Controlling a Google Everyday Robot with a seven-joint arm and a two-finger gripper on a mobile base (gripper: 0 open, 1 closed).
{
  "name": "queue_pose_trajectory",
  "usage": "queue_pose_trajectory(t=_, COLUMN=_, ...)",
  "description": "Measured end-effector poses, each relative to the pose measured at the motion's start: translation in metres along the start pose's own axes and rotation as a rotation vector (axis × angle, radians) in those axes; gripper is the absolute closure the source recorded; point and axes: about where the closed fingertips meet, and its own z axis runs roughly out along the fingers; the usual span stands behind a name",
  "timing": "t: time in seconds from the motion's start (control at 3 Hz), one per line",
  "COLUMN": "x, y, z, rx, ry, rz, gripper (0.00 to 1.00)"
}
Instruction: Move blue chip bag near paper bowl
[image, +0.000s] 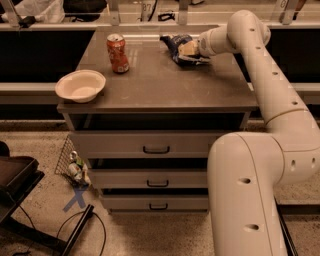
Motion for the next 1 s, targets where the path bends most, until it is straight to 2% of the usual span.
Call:
queue_pose_trajectory(t=0.33, x=0.0017, y=0.0019, z=0.0037, rx=-0.004, ry=0.004, rz=0.000, gripper=0.95)
queue_pose_trajectory(t=0.67, x=0.0005, y=0.0022, z=0.0029, rx=-0.004, ry=0.004, rz=0.000, gripper=1.00)
queue_pose_trajectory(t=1.0, x=0.0001, y=0.0023, z=0.0027, rx=-0.004, ry=0.004, rz=0.000, gripper=1.00)
